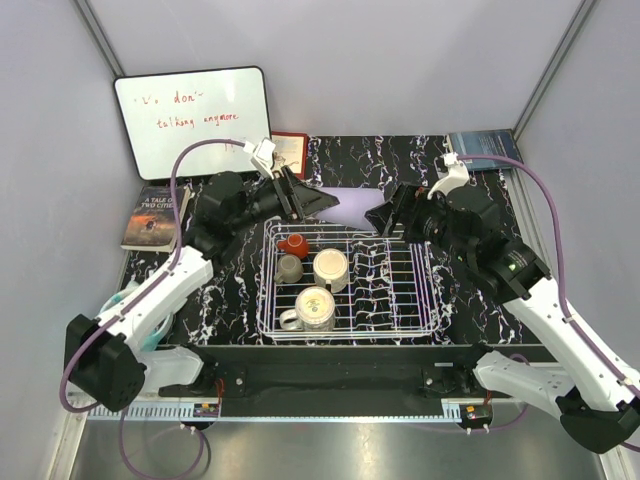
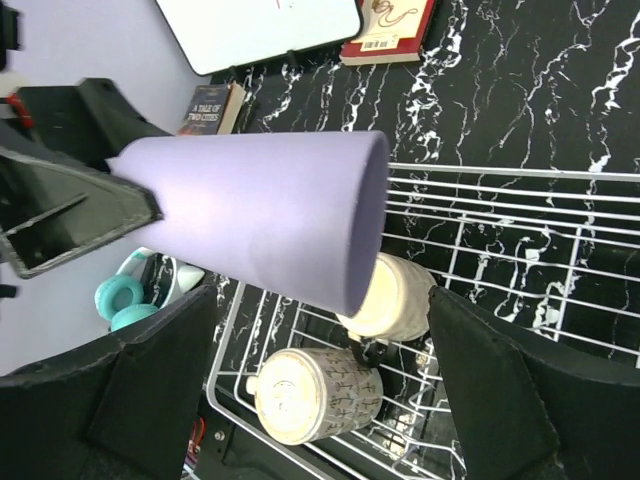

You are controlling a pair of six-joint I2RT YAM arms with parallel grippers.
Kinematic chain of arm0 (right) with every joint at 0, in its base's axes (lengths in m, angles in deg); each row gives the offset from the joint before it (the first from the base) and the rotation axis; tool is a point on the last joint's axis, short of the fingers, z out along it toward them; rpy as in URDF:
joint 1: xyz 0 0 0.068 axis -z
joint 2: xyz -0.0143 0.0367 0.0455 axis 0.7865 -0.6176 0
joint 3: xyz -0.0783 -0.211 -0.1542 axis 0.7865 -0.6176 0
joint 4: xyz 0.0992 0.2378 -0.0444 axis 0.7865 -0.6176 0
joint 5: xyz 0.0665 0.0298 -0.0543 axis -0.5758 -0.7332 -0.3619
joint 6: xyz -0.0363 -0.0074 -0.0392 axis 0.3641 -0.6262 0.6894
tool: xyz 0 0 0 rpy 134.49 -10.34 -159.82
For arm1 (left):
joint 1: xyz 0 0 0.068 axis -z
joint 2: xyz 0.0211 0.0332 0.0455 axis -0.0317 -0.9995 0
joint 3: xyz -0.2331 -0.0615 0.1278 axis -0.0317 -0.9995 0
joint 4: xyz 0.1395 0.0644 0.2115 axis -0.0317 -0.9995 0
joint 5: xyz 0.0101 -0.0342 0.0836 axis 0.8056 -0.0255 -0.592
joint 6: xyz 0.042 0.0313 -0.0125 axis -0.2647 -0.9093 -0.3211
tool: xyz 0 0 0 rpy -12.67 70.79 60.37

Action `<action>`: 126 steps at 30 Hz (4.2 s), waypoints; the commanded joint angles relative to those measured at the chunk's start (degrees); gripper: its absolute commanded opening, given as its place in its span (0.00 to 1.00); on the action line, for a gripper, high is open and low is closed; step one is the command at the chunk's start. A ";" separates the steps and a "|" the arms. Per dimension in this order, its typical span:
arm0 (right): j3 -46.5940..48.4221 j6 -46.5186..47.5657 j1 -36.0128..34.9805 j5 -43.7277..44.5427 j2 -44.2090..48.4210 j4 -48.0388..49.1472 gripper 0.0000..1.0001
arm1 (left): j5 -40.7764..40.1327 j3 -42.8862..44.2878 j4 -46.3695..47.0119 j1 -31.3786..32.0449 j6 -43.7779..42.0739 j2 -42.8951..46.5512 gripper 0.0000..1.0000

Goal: Unload the cups from the dish rack

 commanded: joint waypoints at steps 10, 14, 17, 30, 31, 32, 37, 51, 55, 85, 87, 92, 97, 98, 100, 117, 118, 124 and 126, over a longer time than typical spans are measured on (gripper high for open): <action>0.00 -1.17 -0.21 -5.75 -1.20 8.08 0.90 | 15.37 -2.78 30.77 -1.09 15.41 -7.62 0.00; -1.49 -0.91 -0.12 -6.98 -1.12 10.89 0.79 | 17.93 -4.89 41.25 -1.09 23.48 -11.05 0.00; -1.67 -0.38 -0.21 -7.77 -1.03 11.51 0.65 | 18.72 -5.95 45.40 -1.09 25.88 -12.46 0.00; -2.37 1.46 -0.21 -8.92 0.81 10.64 0.00 | 21.71 -0.06 25.73 -1.43 14.02 -12.72 0.65; -2.20 1.64 -0.21 -8.65 0.99 10.29 0.00 | 21.89 0.38 25.02 -1.70 13.41 -12.90 0.76; -2.02 1.99 -0.21 -7.95 1.43 9.67 0.00 | 22.06 0.81 24.57 -1.79 13.23 -12.99 0.80; -0.53 3.31 -0.21 -6.10 2.92 7.39 0.00 | 21.63 3.54 20.62 -2.75 11.83 -14.31 0.94; 17.83 11.05 13.21 23.45 -12.44 -17.13 0.00 | 0.81 6.97 -15.40 -9.26 -1.19 -10.18 0.99; 19.33 7.81 18.93 27.22 -18.51 -18.62 0.00 | -7.01 7.23 -25.68 -9.61 -3.03 -9.56 0.97; 54.22 -0.20 44.70 22.64 -69.92 -23.64 0.00 | -26.72 0.55 -42.40 -9.26 -7.34 -4.46 0.94; 55.72 -0.12 45.84 20.98 -71.07 -23.21 0.00 | -25.93 0.99 -42.32 -9.26 -7.69 -5.16 0.93; 56.43 -0.55 49.62 17.90 -74.32 -22.50 0.00 | -25.83 1.43 -42.40 -9.17 -8.57 -5.70 0.92; 56.78 -0.82 51.64 12.81 -76.61 -21.62 0.00 | -27.33 3.10 -43.01 -9.26 -10.33 -6.66 0.91; 56.87 -0.91 52.17 12.10 -76.79 -21.45 0.00 | -27.07 3.45 -43.19 -9.26 -10.50 -7.45 0.91; 57.04 -1.00 52.35 10.52 -77.49 -21.01 0.00 | -26.46 3.98 -43.54 -9.26 -10.51 -8.06 0.91; 55.29 -1.96 52.44 9.28 -74.60 -20.83 0.07 | -26.54 3.46 -44.16 -9.17 -10.24 -7.54 0.91; 54.94 -1.70 52.44 9.37 -74.33 -20.92 0.19 | -26.45 3.37 -44.16 -9.08 -10.16 -7.28 0.91; 54.06 -1.79 52.44 9.63 -71.43 -20.92 0.42 | -26.80 3.63 -44.25 -8.64 -10.24 -6.05 0.91; 54.05 -2.31 52.44 9.37 -70.03 -20.92 0.47 | -26.98 3.54 -44.34 -8.56 -10.33 -5.52 0.91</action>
